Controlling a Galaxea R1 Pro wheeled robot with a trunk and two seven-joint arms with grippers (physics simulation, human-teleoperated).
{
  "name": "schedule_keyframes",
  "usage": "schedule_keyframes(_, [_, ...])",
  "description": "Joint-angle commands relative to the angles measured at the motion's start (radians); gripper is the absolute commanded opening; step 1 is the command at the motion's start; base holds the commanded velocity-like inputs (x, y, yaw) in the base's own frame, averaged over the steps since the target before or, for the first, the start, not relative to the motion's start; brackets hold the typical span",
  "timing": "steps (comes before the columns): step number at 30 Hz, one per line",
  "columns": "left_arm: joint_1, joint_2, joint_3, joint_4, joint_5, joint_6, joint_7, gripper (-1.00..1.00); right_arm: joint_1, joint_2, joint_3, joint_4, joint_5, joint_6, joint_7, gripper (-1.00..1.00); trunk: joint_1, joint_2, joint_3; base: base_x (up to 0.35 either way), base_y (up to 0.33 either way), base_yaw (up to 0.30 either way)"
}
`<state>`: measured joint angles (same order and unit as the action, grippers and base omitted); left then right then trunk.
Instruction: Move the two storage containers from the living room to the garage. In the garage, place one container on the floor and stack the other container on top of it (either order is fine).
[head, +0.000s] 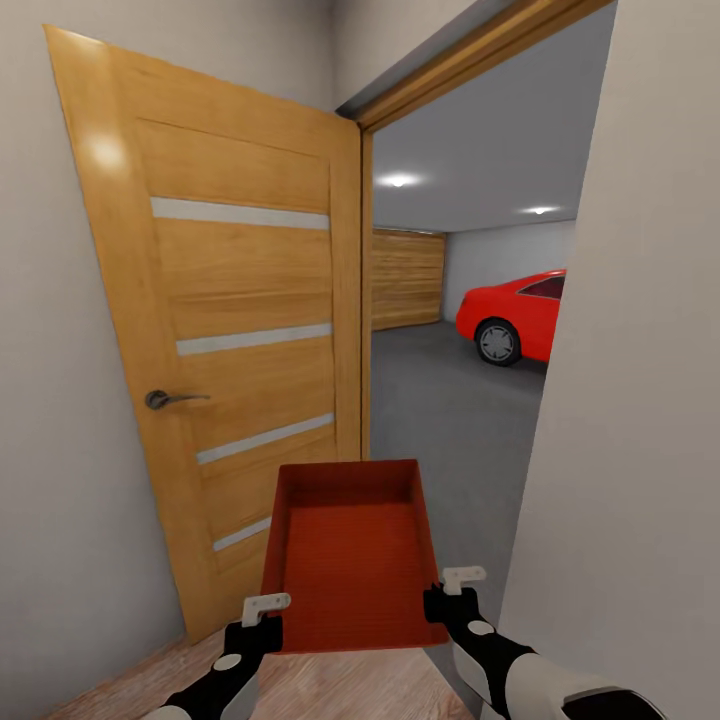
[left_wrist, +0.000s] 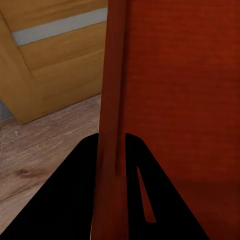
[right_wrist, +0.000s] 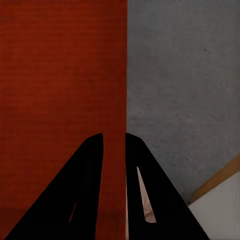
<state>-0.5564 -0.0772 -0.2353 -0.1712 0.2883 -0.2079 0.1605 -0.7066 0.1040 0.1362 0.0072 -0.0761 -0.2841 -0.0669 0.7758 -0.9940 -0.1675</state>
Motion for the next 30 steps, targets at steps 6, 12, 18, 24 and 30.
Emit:
schedule_keyframes(6, [-0.001,-0.003,-0.029,-0.006,0.027,0.001,0.001,-1.0,-0.001,0.0,0.001,0.002,-0.007,-0.003,0.0,-1.0,0.0,-0.001,-0.001,0.0,0.0,0.0])
schedule_keyframes(12, [-0.001,-0.002,-0.053,-0.002,0.054,0.001,0.001,-1.0,-0.001,0.001,0.005,0.002,-0.007,0.004,-0.001,-1.0,0.0,-0.001,-0.001,0.0,0.0,0.0])
schedule_keyframes(18, [-0.002,0.001,-0.076,0.001,0.081,0.001,0.001,-1.0,-0.001,0.003,0.003,0.002,-0.007,0.005,-0.005,-1.0,0.0,-0.001,-0.001,0.0,0.0,0.0])
schedule_keyframes(24, [-0.001,-0.002,0.057,-0.014,-0.068,0.001,0.001,-1.0,-0.001,0.003,-0.035,0.002,-0.007,0.002,-0.004,-1.0,0.0,-0.001,-0.001,0.035,0.024,0.0])
schedule_keyframes(30, [-0.001,-0.003,0.057,-0.013,-0.069,0.001,0.001,-1.0,-0.001,0.003,-0.035,0.002,-0.007,0.001,-0.004,-1.0,0.0,-0.001,-0.001,0.211,0.187,0.0])
